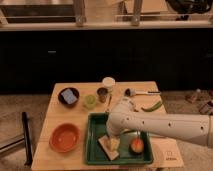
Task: Place eraser in red bowl
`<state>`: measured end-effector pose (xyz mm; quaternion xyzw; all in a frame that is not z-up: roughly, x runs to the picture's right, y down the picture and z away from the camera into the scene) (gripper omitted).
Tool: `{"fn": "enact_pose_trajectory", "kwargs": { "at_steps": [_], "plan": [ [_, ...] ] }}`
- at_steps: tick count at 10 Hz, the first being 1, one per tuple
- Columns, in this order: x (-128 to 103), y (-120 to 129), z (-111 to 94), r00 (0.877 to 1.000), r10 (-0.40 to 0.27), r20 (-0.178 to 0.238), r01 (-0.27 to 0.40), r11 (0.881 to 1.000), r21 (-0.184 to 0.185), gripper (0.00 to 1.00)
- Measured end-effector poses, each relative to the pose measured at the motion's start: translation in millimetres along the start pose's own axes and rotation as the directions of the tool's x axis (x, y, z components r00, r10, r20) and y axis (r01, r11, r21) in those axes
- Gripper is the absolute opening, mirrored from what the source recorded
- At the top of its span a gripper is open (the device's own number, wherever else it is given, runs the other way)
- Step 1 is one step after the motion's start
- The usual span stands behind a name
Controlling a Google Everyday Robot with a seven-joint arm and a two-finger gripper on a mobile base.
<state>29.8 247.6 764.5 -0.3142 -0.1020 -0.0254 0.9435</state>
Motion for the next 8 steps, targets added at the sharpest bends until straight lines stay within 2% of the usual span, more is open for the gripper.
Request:
{"fn": "enact_pose_trajectory", "kwargs": {
  "at_steps": [2,8],
  "plan": [
    [-1,0,2,1.000,0.011,0.009,-0.011,1.000,0.005,0.80],
    [-10,18,-13,0.997,0.056,0.048,-0.058,0.998,0.034,0.80]
  ]
}}
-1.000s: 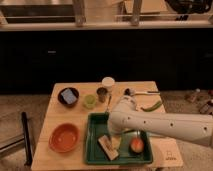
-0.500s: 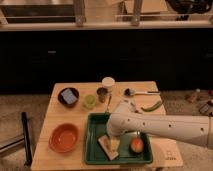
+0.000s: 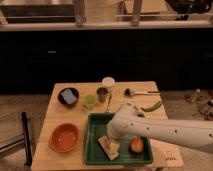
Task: Place eraser in red bowl
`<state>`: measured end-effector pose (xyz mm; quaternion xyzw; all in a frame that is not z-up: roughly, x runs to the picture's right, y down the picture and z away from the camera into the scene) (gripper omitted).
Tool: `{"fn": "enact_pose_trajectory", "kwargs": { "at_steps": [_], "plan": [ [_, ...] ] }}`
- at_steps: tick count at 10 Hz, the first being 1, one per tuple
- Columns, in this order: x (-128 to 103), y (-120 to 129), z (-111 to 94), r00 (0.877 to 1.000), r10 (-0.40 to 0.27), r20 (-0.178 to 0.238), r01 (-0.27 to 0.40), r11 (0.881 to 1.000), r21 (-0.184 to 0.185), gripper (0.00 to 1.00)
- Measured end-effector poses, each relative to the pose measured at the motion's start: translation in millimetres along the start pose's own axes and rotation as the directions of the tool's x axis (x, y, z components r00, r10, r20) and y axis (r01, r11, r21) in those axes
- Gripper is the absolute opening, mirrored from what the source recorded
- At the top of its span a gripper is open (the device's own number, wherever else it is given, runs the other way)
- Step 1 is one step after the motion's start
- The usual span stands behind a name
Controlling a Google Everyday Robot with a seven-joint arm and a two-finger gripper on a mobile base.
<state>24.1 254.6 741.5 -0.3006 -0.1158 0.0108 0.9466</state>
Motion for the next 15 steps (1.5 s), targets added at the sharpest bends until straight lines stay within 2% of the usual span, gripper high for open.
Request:
{"fn": "enact_pose_trajectory", "kwargs": {
  "at_steps": [3,5,8,15],
  "plan": [
    [2,10,3,0.997,0.079,0.005,-0.079,0.997,0.005,0.80],
    [-1,12,12,0.995,0.097,0.005,-0.097,0.995,0.002,0.80],
    [-3,11,15,0.989,0.145,0.011,-0.145,0.989,0.004,0.80],
    [-3,17,17,0.951,0.308,0.025,-0.308,0.952,-0.004,0.80]
  ]
}}
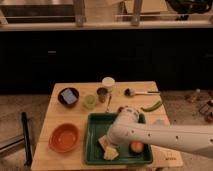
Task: Place eraser in red bowl
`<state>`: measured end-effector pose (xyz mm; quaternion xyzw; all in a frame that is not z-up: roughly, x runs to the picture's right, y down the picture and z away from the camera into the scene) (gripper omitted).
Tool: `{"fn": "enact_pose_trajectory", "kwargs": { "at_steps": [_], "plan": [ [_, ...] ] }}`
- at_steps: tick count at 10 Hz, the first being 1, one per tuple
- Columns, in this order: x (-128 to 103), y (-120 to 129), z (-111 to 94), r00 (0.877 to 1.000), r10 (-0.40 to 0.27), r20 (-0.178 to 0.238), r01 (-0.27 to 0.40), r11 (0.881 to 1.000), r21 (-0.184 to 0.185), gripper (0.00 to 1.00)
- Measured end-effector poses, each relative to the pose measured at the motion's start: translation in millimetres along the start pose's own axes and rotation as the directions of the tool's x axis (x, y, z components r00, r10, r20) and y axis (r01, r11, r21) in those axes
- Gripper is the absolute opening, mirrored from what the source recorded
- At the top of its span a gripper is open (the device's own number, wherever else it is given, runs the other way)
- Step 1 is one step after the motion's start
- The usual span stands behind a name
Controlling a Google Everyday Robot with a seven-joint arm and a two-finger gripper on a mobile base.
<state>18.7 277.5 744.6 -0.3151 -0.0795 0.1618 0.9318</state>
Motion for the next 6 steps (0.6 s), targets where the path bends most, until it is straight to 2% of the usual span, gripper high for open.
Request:
{"fn": "enact_pose_trajectory", "kwargs": {
  "at_steps": [6],
  "plan": [
    [6.7,6.2,11.2,0.998,0.066,-0.024,-0.065,0.997,0.036,0.80]
  ]
}}
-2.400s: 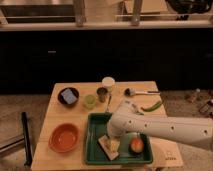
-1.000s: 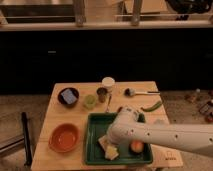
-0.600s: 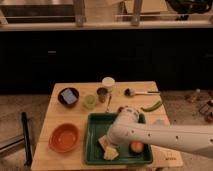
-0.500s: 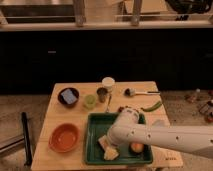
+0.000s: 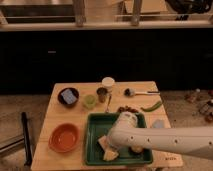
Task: Place eraser in red bowl
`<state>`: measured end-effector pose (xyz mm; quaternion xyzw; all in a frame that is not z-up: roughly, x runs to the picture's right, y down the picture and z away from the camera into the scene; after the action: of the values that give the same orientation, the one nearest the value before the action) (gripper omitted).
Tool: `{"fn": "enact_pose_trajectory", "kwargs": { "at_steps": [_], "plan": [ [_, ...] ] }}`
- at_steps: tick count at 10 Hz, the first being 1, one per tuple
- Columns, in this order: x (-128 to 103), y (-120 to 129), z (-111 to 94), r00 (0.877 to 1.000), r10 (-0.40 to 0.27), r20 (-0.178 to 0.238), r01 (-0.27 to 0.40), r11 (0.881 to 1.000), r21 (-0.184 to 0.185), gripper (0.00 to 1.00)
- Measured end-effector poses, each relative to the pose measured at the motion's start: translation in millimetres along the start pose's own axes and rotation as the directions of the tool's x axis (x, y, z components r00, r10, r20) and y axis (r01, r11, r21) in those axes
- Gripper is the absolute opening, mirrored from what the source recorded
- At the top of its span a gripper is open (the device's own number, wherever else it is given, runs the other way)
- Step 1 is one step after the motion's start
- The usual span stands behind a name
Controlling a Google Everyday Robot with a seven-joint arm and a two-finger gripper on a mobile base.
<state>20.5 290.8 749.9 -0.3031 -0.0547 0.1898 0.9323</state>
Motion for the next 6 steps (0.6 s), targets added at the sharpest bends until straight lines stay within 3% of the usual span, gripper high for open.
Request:
{"fn": "enact_pose_trajectory", "kwargs": {
  "at_steps": [6],
  "plan": [
    [0,3,18,0.999,0.009,-0.032,-0.009,1.000,-0.012,0.80]
  ]
}}
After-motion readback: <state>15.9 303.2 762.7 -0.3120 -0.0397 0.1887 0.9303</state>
